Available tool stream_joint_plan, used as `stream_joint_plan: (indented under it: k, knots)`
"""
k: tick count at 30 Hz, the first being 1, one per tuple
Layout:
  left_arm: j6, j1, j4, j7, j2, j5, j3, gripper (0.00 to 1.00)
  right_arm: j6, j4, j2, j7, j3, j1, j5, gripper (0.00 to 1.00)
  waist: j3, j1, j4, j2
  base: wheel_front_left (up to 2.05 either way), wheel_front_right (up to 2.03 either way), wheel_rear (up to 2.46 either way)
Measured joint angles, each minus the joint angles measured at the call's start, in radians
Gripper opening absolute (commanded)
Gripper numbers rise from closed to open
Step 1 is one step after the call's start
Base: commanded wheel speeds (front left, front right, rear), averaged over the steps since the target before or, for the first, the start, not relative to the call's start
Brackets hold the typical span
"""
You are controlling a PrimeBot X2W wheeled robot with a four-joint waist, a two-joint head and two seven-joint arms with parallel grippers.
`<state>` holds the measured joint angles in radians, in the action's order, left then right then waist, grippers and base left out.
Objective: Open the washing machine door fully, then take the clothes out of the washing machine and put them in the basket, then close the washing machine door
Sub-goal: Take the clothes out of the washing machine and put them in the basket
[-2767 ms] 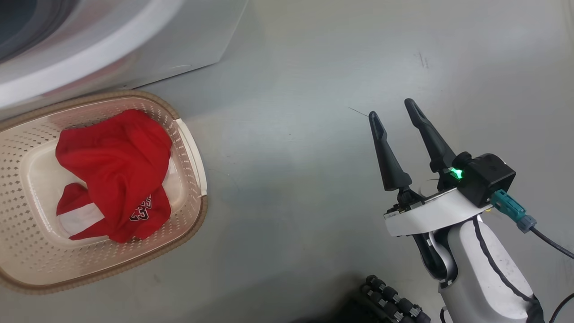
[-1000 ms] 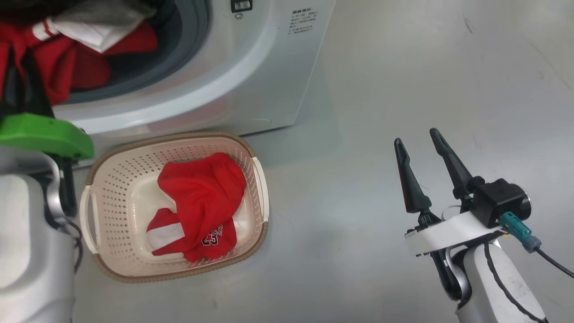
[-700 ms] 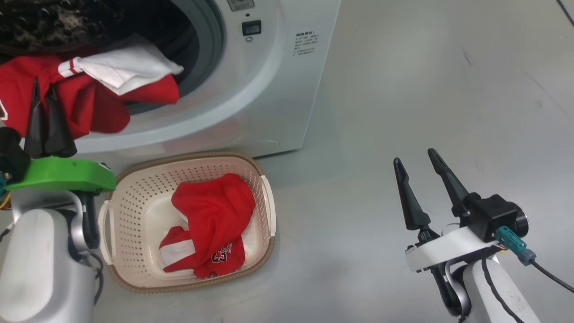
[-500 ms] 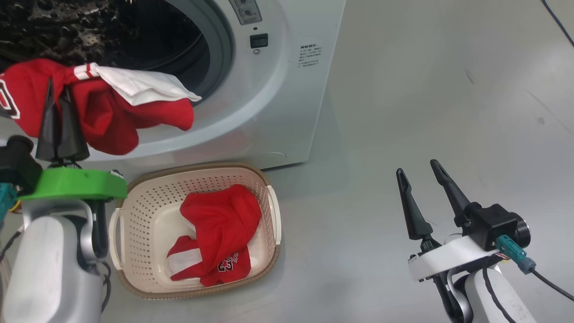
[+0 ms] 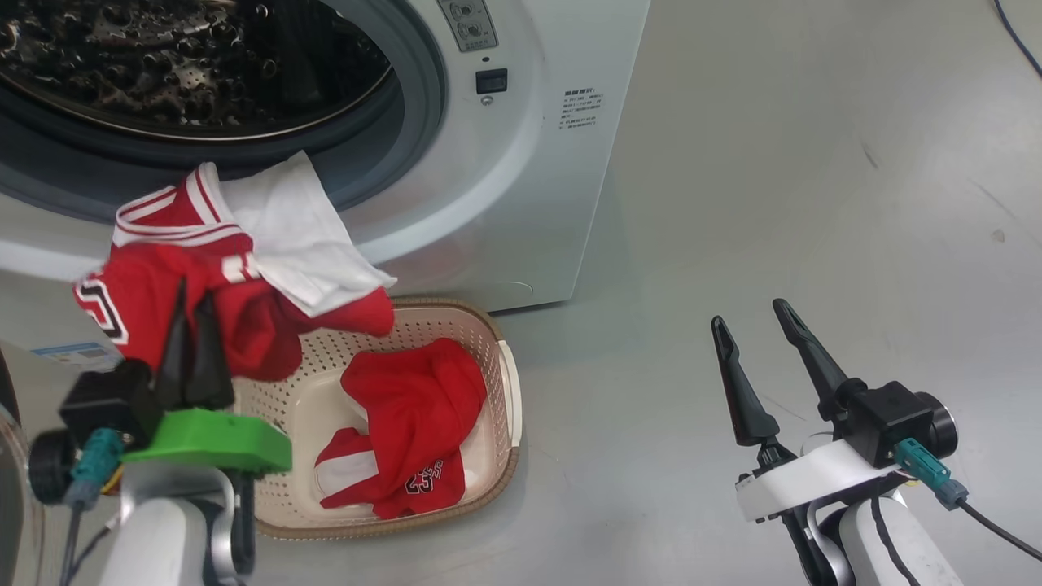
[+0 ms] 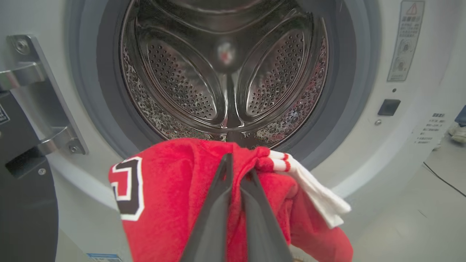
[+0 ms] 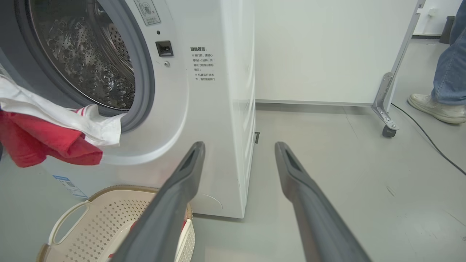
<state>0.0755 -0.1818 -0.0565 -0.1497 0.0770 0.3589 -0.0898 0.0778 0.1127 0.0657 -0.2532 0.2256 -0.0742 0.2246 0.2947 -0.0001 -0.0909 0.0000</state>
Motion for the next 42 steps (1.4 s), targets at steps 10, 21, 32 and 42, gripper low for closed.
stream_joint_plan:
  k: [10,21,32,42]
  knots:
    - [0.0,0.039,-0.096,0.031,-0.014,0.039,-0.045,0.0,0.0,-0.027,-0.001,0.0,0.01,-0.001,0.0,1.0,0.053,0.0,-0.02,0.0,0.0,0.0,0.0]
    - [-0.001,-0.019,-0.26,0.064,-0.023,0.083,-0.042,0.0,0.0,-0.056,-0.003,0.0,0.016,-0.035,0.003,1.0,0.145,0.0,-0.066,0.0,0.0,0.0,0.0]
    - [-0.001,-0.183,-0.441,0.087,-0.024,0.097,-0.016,0.0,0.003,-0.075,-0.007,0.0,0.029,-0.097,0.021,1.0,0.267,0.0,-0.12,0.0,0.0,0.0,0.0]
    - [-0.001,-0.26,-0.628,0.117,-0.014,0.097,-0.014,0.0,0.009,-0.074,-0.011,0.0,0.042,-0.146,0.03,1.0,0.351,0.0,-0.175,0.0,0.0,0.0,0.0]
